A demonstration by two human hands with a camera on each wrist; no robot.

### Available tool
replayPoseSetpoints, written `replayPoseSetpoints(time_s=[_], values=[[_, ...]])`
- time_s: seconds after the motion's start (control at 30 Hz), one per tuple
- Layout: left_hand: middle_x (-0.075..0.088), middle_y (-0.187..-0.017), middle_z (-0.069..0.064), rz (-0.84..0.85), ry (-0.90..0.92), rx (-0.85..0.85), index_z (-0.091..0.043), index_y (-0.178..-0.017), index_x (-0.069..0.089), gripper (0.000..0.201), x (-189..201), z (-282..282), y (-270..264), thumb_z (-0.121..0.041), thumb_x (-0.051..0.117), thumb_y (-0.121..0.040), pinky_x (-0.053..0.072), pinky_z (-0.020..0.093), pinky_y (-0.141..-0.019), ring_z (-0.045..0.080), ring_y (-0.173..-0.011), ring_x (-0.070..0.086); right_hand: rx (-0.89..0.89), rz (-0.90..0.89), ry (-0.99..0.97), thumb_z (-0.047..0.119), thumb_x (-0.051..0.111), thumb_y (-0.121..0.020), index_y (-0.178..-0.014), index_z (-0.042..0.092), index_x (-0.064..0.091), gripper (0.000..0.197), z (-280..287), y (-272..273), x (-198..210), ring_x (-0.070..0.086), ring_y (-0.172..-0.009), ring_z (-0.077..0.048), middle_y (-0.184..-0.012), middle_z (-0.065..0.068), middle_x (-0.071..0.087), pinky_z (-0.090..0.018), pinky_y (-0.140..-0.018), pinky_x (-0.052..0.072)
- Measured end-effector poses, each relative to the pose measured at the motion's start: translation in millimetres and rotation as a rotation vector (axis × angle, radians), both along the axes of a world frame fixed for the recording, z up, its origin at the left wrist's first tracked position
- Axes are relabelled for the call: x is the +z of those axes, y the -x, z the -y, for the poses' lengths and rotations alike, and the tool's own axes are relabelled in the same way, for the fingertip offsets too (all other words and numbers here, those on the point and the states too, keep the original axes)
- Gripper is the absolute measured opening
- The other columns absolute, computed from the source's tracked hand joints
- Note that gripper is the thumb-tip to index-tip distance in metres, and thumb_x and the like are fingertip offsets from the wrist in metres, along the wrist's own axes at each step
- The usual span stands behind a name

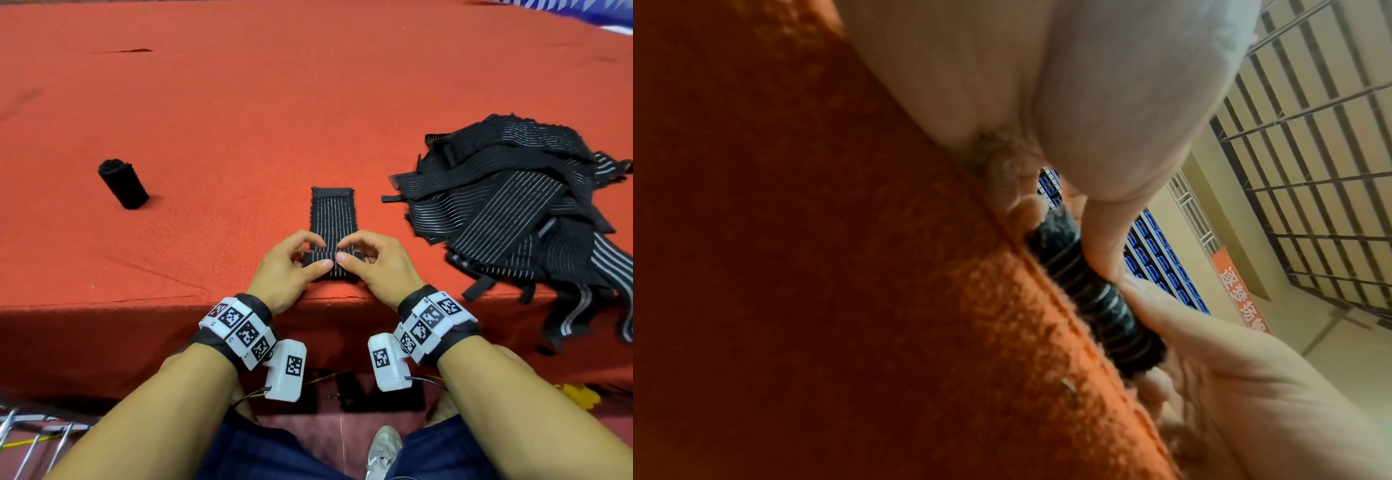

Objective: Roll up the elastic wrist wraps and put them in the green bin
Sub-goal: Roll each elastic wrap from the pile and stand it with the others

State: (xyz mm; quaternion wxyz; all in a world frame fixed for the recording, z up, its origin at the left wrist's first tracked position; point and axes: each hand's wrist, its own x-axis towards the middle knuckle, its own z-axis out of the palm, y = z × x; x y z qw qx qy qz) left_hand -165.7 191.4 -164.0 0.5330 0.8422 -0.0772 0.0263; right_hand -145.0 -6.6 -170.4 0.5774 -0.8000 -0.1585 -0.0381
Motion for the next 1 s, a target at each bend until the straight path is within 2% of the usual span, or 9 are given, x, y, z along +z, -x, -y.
replayPoseSetpoints(time_s=[0.07, 0.13, 0.23, 0.33, 0.47, 0.6, 0.77, 0.9, 1.0], values=[[0.059, -0.071, -0.020, 0.002, -0.009, 0.030, -0.036, -0.089, 0.067, 0.013, -1.4, 0.5, -1.8, -0.038, 0.079, -0.084, 0.036, 0.028, -0.065, 0.001, -0.059, 0.042, 0.003, 0.013, 0.021, 0.036, 0.074, -0.083, -0.087, 0.024, 0.068, 0.014, -0.4, 0.7, 2.8, 0.040, -0.058, -0.006, -0.080, -0.014, 0.065, -0.031, -0.059, 0.036], [0.059, -0.069, -0.021, -0.003, -0.033, 0.054, -0.035, -0.085, 0.070, 0.011, -2.9, 1.6, -4.0, -0.038, 0.080, -0.084, 0.038, 0.028, -0.067, 0.002, -0.062, 0.046, -0.013, 0.019, 0.061, 0.027, 0.076, -0.085, -0.081, 0.022, 0.069, 0.010, 0.0, 0.4, 3.6, 0.044, -0.060, -0.003, -0.081, -0.007, 0.065, -0.027, -0.064, 0.038], [0.062, -0.086, -0.014, 0.009, -0.074, 0.084, -0.036, -0.083, 0.072, 0.009, -1.9, 4.0, -4.5, -0.039, 0.081, -0.083, 0.038, 0.025, -0.072, 0.005, -0.072, 0.053, -0.098, 0.044, 0.083, 0.020, 0.081, -0.084, -0.075, 0.022, 0.072, 0.012, -1.6, 0.2, 2.4, 0.050, -0.068, -0.001, -0.092, -0.002, 0.060, -0.020, -0.068, 0.041], [0.060, -0.096, -0.012, 0.020, -0.127, 0.078, -0.033, -0.090, 0.073, 0.021, 0.1, 4.7, -1.9, -0.038, 0.087, -0.075, 0.036, 0.016, -0.069, -0.005, -0.071, 0.051, -0.179, 0.086, 0.124, 0.023, 0.084, -0.081, -0.071, 0.020, 0.076, 0.013, -3.8, 3.2, 1.5, 0.050, -0.064, -0.001, -0.088, 0.002, 0.059, -0.014, -0.064, 0.038], [0.058, -0.093, -0.014, 0.034, -0.179, 0.070, -0.029, -0.099, 0.076, 0.033, 0.2, 3.6, -0.7, -0.035, 0.091, -0.071, 0.032, 0.010, -0.064, -0.010, -0.066, 0.049, -0.194, 0.102, 0.132, 0.023, 0.085, -0.080, -0.072, 0.017, 0.077, 0.012, -3.2, 3.5, 1.7, 0.052, -0.062, 0.002, -0.074, 0.011, 0.059, -0.011, -0.061, 0.035], [0.063, -0.089, -0.014, 0.025, -0.159, 0.075, -0.032, -0.094, 0.076, 0.023, 2.0, 3.6, -2.3, -0.034, 0.089, -0.074, 0.035, 0.008, -0.066, -0.010, -0.069, 0.054, -0.119, 0.128, 0.142, 0.020, 0.082, -0.081, -0.086, 0.021, 0.078, 0.007, -3.2, 6.7, 3.9, 0.055, -0.071, -0.004, -0.081, 0.010, 0.065, -0.018, -0.069, 0.042], [0.067, -0.091, -0.016, -0.037, -0.163, 0.070, -0.036, -0.094, 0.076, 0.018, 7.7, 2.6, -6.2, -0.040, 0.084, -0.078, 0.041, 0.015, -0.077, -0.002, -0.085, 0.060, -0.026, 0.144, 0.141, 0.025, 0.080, -0.073, -0.093, 0.025, 0.075, 0.020, 2.9, 6.3, 1.0, 0.061, -0.095, -0.009, -0.096, 0.011, 0.068, -0.021, -0.085, 0.045], [0.071, -0.089, -0.016, -0.047, -0.168, 0.091, -0.037, -0.100, 0.076, 0.021, 10.0, 3.0, -7.1, -0.045, 0.080, -0.082, 0.050, 0.027, -0.085, 0.002, -0.086, 0.065, -0.056, 0.099, 0.120, 0.011, 0.081, -0.080, -0.099, 0.018, 0.076, 0.020, 2.7, 4.2, 1.5, 0.059, -0.076, 0.006, -0.092, 0.015, 0.068, -0.010, -0.072, 0.039], [0.066, -0.079, -0.006, -0.020, -0.193, 0.098, -0.040, -0.100, 0.069, 0.022, 10.8, 5.1, -6.7, -0.050, 0.078, -0.082, 0.055, 0.036, -0.077, 0.014, -0.075, 0.065, -0.126, 0.084, 0.104, 0.014, 0.078, -0.085, -0.100, 0.022, 0.075, 0.017, 1.2, 2.1, 0.6, 0.059, -0.070, 0.008, -0.087, 0.018, 0.070, -0.009, -0.069, 0.039]])
